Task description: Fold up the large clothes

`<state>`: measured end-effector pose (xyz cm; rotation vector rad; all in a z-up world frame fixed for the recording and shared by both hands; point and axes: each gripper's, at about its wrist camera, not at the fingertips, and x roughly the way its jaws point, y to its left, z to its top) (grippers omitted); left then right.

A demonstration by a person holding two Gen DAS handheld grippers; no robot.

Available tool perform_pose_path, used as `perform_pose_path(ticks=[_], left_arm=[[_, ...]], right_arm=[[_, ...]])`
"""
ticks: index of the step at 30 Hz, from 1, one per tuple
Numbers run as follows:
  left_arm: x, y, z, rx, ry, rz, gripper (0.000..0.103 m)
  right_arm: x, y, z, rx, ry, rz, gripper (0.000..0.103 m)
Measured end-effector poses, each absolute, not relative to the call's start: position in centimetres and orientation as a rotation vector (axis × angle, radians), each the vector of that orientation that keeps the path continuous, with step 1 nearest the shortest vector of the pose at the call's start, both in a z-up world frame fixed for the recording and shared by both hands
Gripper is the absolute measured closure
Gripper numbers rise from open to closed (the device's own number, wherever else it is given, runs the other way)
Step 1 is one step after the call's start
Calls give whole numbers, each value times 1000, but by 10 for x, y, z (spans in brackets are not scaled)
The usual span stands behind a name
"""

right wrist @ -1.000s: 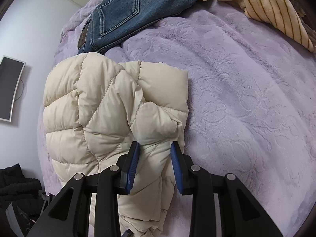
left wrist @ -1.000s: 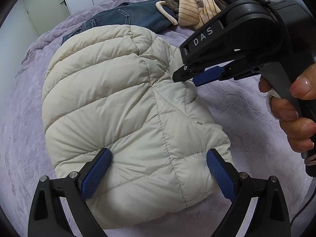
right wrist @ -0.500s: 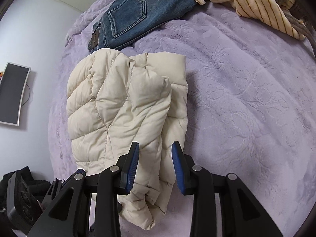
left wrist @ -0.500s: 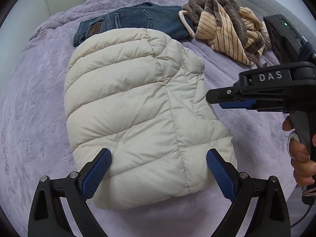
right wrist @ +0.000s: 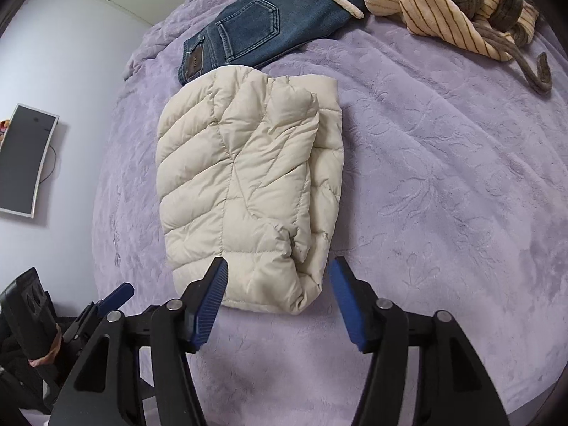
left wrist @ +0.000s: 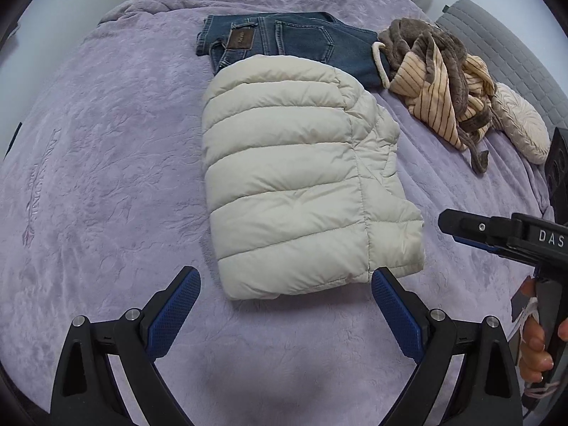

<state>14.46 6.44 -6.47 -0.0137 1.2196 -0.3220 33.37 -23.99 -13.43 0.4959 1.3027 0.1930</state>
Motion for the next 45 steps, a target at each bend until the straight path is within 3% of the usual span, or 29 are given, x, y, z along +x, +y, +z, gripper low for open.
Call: perform_pose_path(ticks=[5,9,16,18,26,45], left_arm=[[133,79,-48,-14,1209,-273,6],[123,89,-36,-21,1197,-234,2],[114,99,-15,-53,1177,-217,1],[113,99,-11,-49,1183,-216,1],[109,102,10,-7,1125,-142,1],[92,100,28,18,1139,-138,1]], right_arm=[[316,-228,-113,450,1292,175,37],[303,-220,-96,396,1275,166,24],[284,-208,-71,302,1245,135,16],[280,-204,-65,274,1235,124,1],[269,-195,-38,232,1138,73,0],[249,-185,-15,225,1130,39,0]])
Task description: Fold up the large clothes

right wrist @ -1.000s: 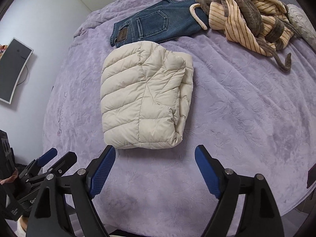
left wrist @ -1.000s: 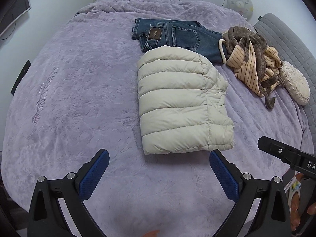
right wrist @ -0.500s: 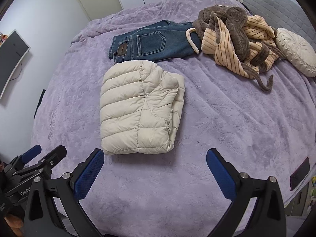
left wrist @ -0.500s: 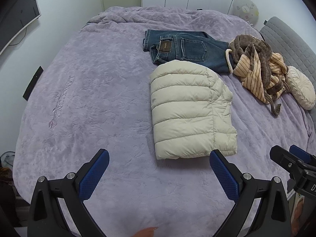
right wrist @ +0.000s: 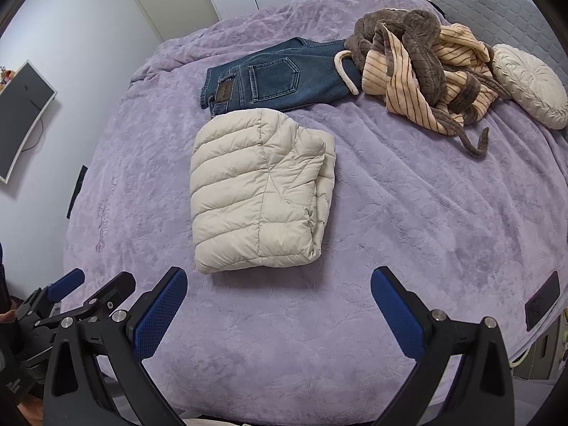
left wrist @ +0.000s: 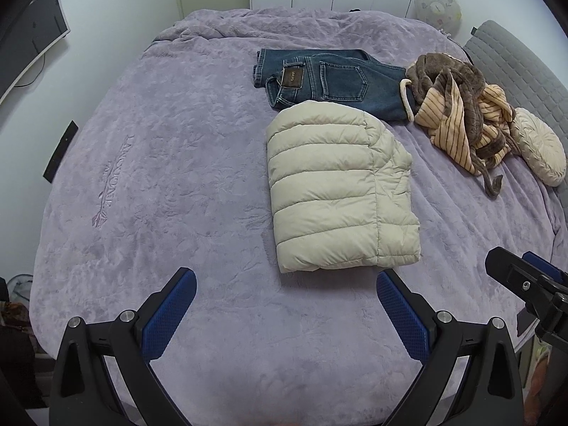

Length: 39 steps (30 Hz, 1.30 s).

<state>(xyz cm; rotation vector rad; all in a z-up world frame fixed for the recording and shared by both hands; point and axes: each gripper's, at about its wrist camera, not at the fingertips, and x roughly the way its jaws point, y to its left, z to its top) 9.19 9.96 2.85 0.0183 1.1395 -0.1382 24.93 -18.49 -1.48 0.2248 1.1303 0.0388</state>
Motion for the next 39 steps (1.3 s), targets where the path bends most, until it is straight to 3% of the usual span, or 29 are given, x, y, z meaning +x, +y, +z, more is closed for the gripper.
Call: perform_pose_path(ticks=[39], left_arm=[[93,109,27,48,1152,-153,1]], right_arm=[[238,-151,-9,154,1125,-38,0]])
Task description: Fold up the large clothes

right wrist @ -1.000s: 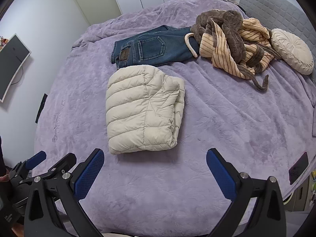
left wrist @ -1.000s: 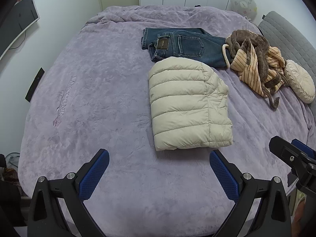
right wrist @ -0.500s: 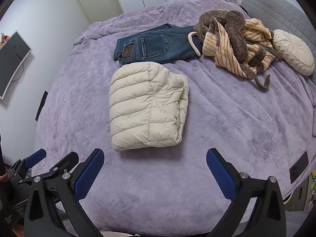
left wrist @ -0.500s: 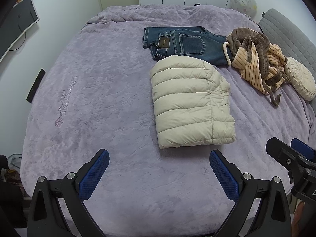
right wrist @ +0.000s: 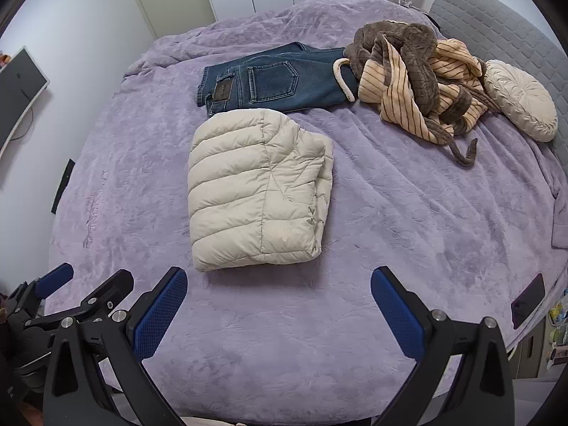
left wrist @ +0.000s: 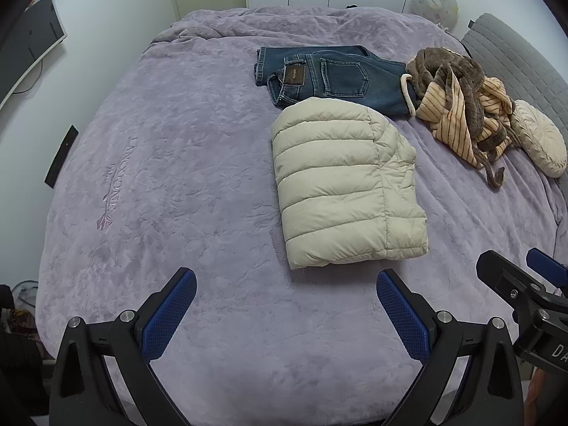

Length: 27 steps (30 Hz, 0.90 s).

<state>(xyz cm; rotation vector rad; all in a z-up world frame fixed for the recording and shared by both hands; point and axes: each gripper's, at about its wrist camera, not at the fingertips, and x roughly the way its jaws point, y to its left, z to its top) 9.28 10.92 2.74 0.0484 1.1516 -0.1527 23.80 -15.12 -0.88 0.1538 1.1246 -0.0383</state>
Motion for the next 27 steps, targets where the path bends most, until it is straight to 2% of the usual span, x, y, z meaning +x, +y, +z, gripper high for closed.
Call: perform_pose_path(ticks=[27], left_arm=[[106,111,20,77,1151,-169,1]], right_arm=[[248,-145,-9,99,1125,-103,0]])
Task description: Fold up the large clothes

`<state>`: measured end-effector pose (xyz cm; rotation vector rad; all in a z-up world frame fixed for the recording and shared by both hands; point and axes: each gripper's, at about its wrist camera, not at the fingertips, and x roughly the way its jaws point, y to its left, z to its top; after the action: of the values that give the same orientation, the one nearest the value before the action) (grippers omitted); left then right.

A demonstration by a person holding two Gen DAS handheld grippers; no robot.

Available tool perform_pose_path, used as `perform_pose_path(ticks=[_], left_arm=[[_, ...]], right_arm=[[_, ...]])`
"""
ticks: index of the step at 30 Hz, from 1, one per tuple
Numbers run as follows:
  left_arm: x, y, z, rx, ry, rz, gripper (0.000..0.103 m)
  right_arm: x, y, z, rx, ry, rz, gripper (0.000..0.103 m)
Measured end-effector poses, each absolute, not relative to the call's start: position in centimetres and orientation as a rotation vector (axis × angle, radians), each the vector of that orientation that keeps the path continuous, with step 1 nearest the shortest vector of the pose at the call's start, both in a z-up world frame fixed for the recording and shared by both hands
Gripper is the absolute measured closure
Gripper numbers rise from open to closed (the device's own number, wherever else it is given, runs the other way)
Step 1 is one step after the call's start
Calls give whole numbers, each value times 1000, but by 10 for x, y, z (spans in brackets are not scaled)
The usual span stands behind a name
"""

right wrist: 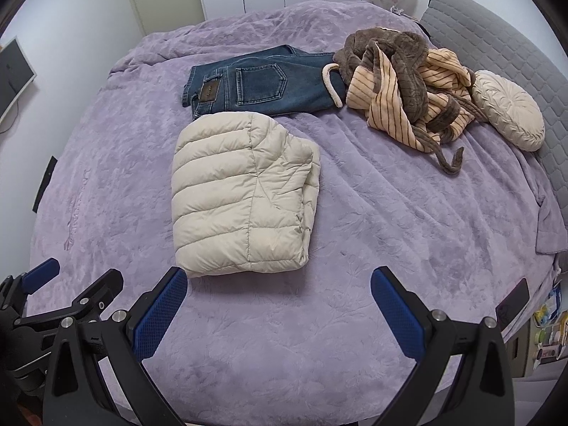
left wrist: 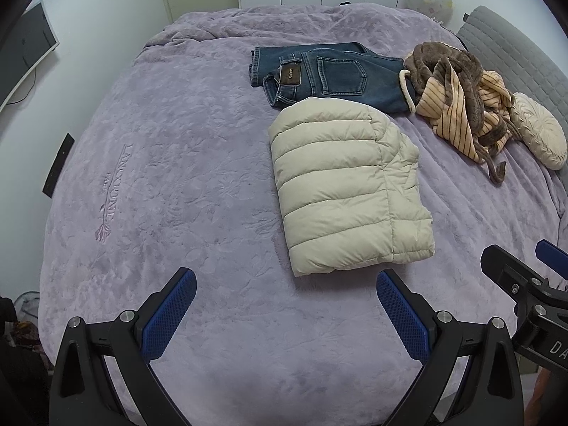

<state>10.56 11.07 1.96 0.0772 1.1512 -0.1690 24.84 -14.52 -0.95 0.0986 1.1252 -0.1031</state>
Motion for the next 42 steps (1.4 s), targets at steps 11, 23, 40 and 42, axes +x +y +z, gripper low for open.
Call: perform_pose_path(ticks=[11,23,40,42], left_arm=[[107,113,18,63,1153,-150,1],[103,112,21,65,1150,-139,1],[98,111,24,73,1148,-136,1],[97,112,24,70,1150,-134,1]], right_arm=[[249,-145,-10,77,1124,-90,0],[250,-148,-10,78,1122,-92,0],[246,-151,-7,81,1117,-100,0],[243,-149,-7,83,1116,-103,0]])
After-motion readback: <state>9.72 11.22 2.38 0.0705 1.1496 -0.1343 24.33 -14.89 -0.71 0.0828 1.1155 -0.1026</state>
